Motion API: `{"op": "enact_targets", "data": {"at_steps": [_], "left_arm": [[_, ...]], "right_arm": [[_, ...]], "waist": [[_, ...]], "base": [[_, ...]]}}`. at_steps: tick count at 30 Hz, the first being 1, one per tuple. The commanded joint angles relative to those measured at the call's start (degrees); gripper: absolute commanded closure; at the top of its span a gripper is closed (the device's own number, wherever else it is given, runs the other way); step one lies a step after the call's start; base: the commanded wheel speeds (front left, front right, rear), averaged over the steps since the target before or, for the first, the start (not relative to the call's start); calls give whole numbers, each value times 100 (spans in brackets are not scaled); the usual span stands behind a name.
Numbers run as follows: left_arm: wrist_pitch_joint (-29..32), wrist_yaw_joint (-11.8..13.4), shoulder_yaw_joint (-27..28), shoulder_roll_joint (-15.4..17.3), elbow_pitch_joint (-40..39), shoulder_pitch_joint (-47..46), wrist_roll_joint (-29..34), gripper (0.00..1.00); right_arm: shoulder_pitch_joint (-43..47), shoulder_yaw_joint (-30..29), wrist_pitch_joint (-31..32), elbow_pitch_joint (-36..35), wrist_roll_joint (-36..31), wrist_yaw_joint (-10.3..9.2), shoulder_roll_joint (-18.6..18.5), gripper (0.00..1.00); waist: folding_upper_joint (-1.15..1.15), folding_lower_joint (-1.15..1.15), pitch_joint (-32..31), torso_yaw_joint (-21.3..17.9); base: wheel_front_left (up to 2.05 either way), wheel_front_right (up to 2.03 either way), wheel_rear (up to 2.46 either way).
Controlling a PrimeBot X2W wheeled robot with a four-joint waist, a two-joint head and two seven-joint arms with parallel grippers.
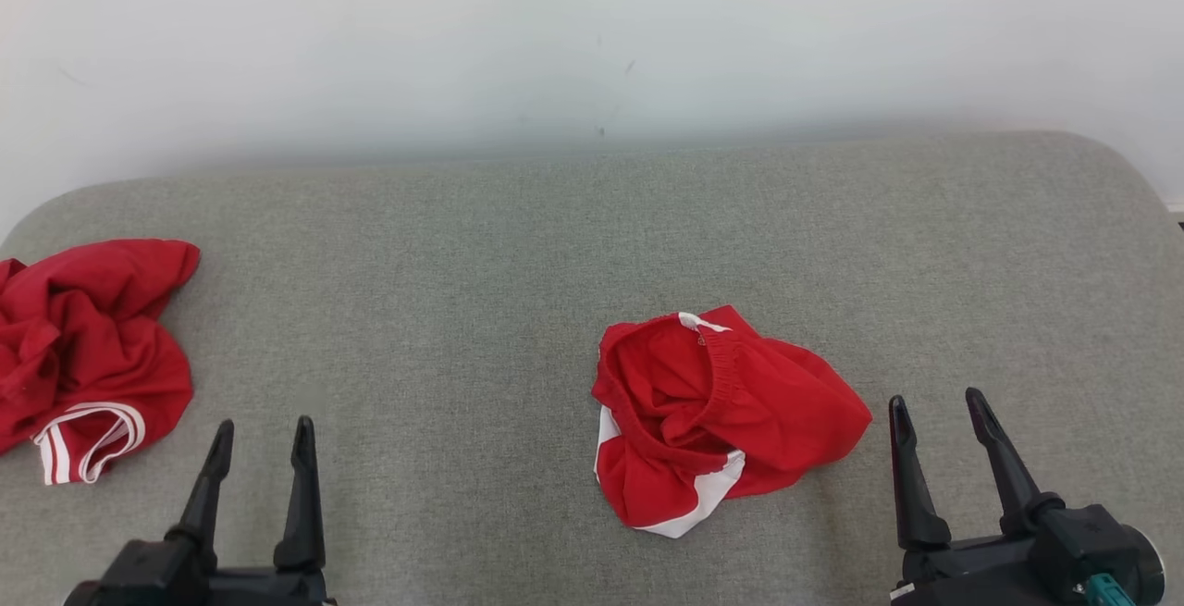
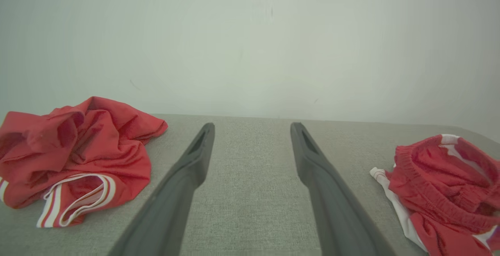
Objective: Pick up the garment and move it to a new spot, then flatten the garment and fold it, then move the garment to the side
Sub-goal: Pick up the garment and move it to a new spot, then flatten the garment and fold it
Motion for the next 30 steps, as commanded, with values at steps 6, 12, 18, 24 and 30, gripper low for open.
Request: {"op": "enact_targets", "data": {"at_steps": [6, 12, 18, 24, 30], "left_arm": [[-19, -42, 112, -191, -74, 244, 157, 0], [-19, -100, 203, -320, -43, 321, 224, 0], [-19, -152, 325, -389, -14, 325, 325, 0], [-19, -198, 403, -436, 2, 338, 401, 0], [-19, -247, 452, -472, 21, 326, 449, 0]], "right_arm": [[48, -44, -1, 134, 67, -13, -11, 0], [42, -57, -1, 225, 48, -13, -11, 0], [42, -41, -1, 275, 77, -13, -6, 0], [34, -27, -1, 301, 81, -13, -1, 0], [35, -20, -1, 349, 90, -13, 3, 0]], "waist": [[0, 0, 34, 60], [0, 0, 61, 123], [0, 0, 70, 147], [0, 0, 73, 148], [0, 0, 46, 143]], "base": [[0, 0, 0], [0, 0, 0], [0, 0, 0], [0, 0, 0], [0, 0, 0]]}}
